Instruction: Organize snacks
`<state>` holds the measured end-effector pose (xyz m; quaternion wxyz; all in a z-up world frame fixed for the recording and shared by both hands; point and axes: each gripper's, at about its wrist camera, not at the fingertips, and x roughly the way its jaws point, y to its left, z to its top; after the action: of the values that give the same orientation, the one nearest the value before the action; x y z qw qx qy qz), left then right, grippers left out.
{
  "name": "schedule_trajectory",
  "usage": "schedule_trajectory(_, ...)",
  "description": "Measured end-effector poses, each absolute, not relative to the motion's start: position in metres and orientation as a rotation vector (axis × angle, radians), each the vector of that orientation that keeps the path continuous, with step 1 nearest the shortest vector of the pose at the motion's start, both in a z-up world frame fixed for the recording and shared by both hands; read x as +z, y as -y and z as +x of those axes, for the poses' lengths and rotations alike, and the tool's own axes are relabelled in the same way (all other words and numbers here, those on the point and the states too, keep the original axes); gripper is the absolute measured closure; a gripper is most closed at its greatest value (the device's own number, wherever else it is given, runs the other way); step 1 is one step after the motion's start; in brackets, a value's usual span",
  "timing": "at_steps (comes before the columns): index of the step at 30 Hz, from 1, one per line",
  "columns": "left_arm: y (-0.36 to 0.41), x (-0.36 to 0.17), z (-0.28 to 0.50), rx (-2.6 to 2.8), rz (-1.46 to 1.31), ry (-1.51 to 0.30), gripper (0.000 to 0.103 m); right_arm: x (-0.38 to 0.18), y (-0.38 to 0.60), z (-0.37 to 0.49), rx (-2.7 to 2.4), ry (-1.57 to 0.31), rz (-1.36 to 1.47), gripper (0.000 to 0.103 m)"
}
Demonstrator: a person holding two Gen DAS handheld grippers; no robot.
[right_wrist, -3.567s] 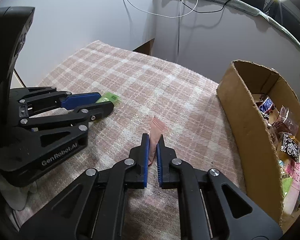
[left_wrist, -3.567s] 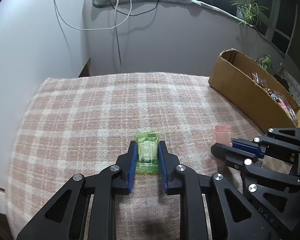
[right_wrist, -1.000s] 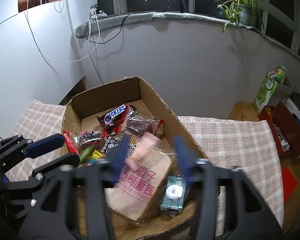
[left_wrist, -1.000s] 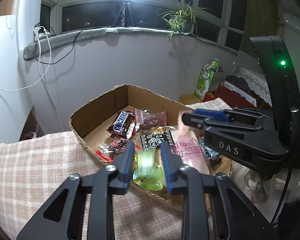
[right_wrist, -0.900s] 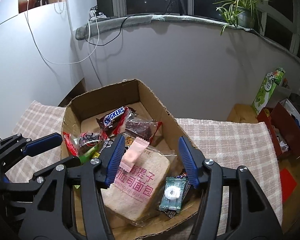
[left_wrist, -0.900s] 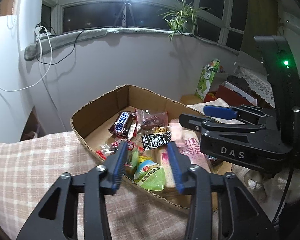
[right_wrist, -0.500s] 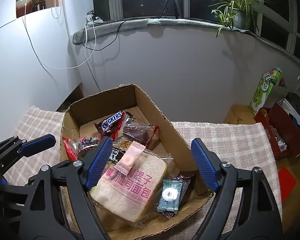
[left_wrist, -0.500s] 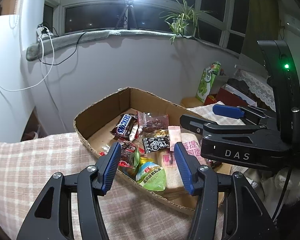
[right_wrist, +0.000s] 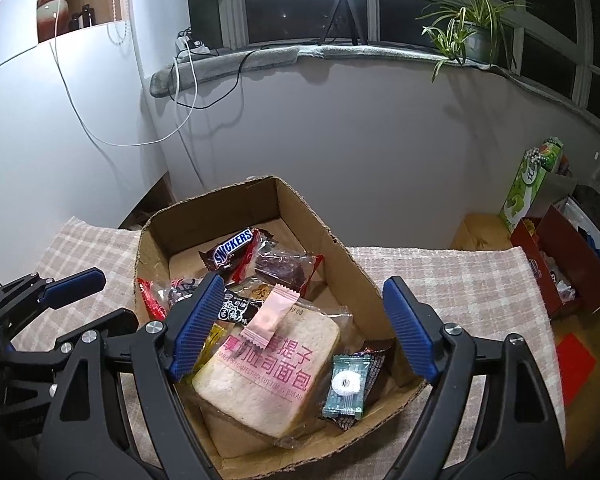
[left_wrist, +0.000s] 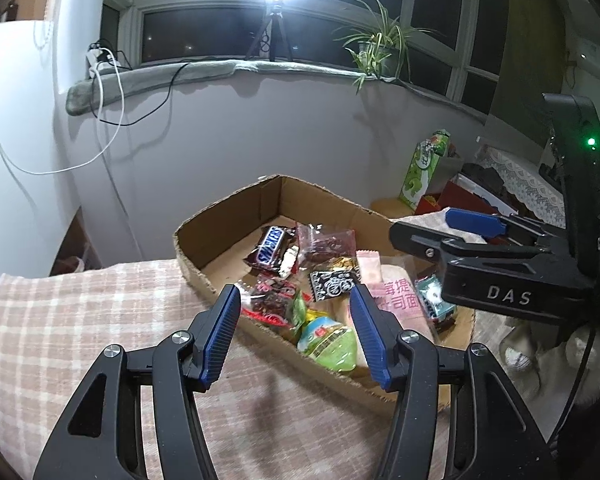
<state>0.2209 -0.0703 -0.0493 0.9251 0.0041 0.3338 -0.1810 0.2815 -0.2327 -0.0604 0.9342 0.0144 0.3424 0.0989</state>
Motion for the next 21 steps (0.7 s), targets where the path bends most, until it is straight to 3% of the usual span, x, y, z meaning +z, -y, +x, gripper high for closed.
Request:
schedule_trajectory(4, 0.063, -0.049, 0.219, -0.365, 0.002, -0.690, 0.046, -0.054, 0.233, 0.269, 0.205, -0.677, 0.029, 0.019)
schedule_trajectory(7, 0.058, -0.047, 0.213, -0.358, 0.000, -0.684, 0.038, -0.049, 0.232, 0.259, 0.211, -0.658, 0.027, 0.019)
schedule_trajectory(13, 0.045, -0.041, 0.199, -0.327, -0.003, -0.668, 0.037, -0.038, 0.225, 0.227, 0.217, -0.599, -0.019, 0.018)
schedule_trajectory(16, 0.040, -0.039, 0.192, -0.310, 0.002, -0.657, 0.032, -0.036, 0.222, 0.210, 0.210, -0.569, -0.039, 0.011)
schedule_trajectory(21, 0.031, -0.039, 0.182, -0.292, -0.009, -0.662, 0.031, -0.036, 0.222, 0.193, 0.211, -0.549, -0.043, 0.010)
